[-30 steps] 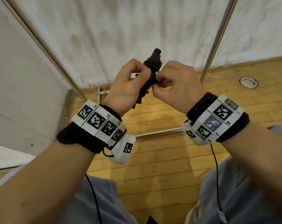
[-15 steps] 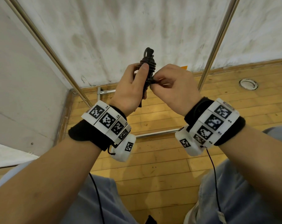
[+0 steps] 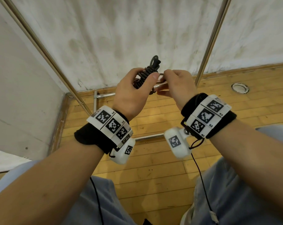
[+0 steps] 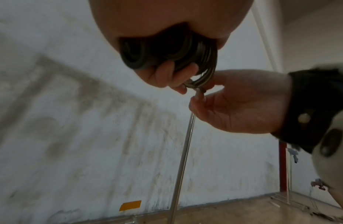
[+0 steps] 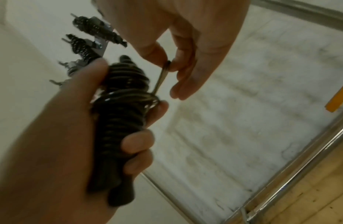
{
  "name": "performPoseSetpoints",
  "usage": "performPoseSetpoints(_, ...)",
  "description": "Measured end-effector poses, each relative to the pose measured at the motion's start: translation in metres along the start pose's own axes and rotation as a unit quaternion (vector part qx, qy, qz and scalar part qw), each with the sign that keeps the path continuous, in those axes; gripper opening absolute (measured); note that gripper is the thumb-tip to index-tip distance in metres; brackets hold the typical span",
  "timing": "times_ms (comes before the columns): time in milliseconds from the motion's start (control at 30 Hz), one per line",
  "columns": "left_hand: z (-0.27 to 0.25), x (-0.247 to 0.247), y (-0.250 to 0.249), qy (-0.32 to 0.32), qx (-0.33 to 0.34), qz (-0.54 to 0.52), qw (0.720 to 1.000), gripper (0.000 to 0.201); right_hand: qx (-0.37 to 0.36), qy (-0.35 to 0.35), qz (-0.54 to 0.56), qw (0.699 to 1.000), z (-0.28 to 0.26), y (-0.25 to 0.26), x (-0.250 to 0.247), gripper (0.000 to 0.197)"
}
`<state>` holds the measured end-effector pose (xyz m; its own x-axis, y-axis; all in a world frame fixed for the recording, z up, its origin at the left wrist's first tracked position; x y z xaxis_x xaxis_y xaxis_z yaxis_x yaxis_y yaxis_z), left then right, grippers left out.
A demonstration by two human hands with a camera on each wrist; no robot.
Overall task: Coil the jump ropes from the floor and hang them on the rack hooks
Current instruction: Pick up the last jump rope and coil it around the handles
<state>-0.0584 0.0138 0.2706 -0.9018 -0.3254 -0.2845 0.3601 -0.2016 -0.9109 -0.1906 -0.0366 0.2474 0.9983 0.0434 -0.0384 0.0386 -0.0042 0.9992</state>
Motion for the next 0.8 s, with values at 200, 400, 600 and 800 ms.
performPoseSetpoints(200, 0.002, -0.005, 0.009, 0.007, -0.041, -0.025, 0.999, 0.019, -0.002, 0.074, 0.031, 0.997, 0.001, -0.002, 0.006, 0.013)
performPoseSetpoints(400, 0.003, -0.005, 0.009, 0.034, -0.080, -0.053, 0.995, 0.008, -0.044, 0.090, -0.008, 0.995, -0.004, -0.003, 0.016, 0.022)
performPoseSetpoints(600, 0.000, -0.004, -0.004, 0.027, -0.061, -0.079, 0.995, 0.033, 0.046, 0.072, 0.068, 0.994, 0.005, -0.019, 0.012, 0.031)
performPoseSetpoints(800, -0.009, -0.001, -0.013, 0.071, -0.030, -0.090, 0.993, 0.037, 0.086, 0.073, 0.122, 0.986, 0.013, -0.026, 0.008, 0.059)
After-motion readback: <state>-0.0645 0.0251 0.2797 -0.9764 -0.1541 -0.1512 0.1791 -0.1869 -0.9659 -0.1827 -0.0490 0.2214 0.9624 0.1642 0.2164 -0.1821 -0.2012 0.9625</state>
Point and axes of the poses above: each hand's wrist, its own z-axis towards the middle knuckle, its own x-axis out of the palm, y = z × x, the point moved 6 cm from there along z, towards the middle knuckle, and after that the axes turned 3 degrees about -y, right-handed, at the moved point
